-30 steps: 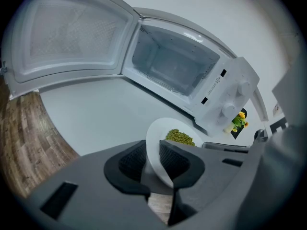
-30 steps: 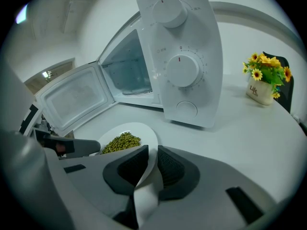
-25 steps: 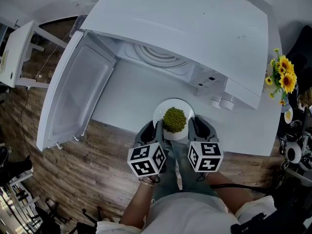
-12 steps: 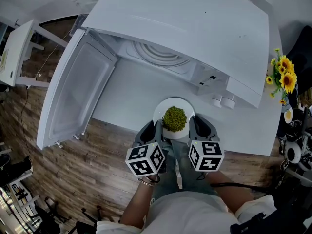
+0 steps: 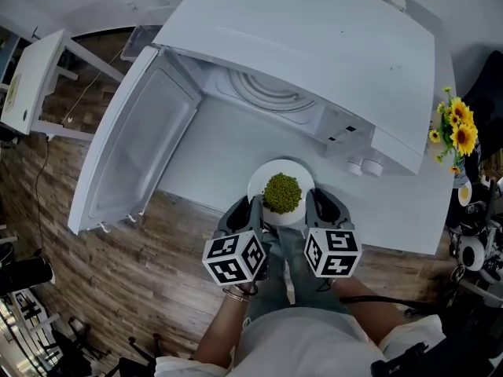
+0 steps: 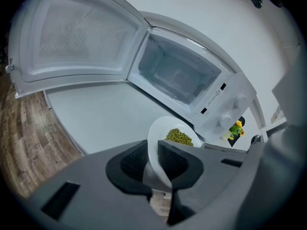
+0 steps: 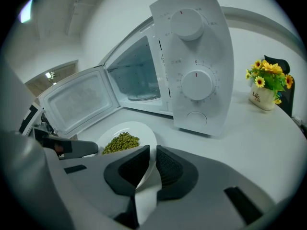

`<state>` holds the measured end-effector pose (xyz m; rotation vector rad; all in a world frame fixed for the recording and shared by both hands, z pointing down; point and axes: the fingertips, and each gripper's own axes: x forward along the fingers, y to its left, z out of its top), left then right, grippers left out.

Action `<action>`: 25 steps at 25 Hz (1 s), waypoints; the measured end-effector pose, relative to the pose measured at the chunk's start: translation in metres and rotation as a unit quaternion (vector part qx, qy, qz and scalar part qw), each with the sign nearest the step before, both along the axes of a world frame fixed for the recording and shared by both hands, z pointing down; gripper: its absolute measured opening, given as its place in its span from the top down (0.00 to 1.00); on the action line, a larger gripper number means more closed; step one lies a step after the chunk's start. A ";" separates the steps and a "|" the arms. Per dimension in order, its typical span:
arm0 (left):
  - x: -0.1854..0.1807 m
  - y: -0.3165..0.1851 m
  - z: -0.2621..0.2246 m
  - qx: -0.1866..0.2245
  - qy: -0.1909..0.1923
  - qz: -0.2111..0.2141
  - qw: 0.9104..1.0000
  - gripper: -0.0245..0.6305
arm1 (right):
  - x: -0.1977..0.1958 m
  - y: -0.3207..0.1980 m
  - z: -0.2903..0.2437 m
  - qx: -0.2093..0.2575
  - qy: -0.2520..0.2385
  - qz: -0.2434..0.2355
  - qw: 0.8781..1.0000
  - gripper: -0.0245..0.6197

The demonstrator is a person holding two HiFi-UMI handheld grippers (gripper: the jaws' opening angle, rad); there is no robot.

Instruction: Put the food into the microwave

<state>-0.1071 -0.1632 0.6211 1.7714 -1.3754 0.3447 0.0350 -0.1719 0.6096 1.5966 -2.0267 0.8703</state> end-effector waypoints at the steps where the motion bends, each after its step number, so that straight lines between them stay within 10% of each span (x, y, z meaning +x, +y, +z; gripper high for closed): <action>1: -0.001 0.000 -0.001 0.001 0.001 0.000 1.000 0.86 | -0.001 0.000 -0.001 0.001 0.000 0.000 1.000 0.88; 25: -0.029 -0.022 -0.070 0.062 0.016 0.011 0.998 0.86 | -0.028 -0.014 -0.074 0.064 0.005 0.018 0.998 0.88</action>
